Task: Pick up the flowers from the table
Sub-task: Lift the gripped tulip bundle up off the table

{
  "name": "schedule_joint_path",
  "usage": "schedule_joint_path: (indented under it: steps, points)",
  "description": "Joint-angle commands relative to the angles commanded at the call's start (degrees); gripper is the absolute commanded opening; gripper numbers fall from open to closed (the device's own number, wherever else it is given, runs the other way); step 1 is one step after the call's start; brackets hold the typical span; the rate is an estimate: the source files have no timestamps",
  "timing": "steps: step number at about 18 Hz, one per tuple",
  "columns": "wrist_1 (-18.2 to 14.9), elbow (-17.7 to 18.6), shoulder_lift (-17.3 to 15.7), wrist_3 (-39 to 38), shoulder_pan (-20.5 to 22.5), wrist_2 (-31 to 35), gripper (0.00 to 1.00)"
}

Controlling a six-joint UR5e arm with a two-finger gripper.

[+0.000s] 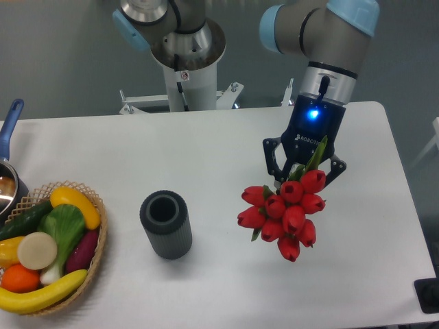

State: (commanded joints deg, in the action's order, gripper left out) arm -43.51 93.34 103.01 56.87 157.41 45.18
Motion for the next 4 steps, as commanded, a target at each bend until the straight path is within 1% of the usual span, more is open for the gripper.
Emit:
schedule_joint_path:
  steps: [4]
  points:
    - [0.0, 0.0, 0.0, -0.09, 0.18, -0.09, 0.34]
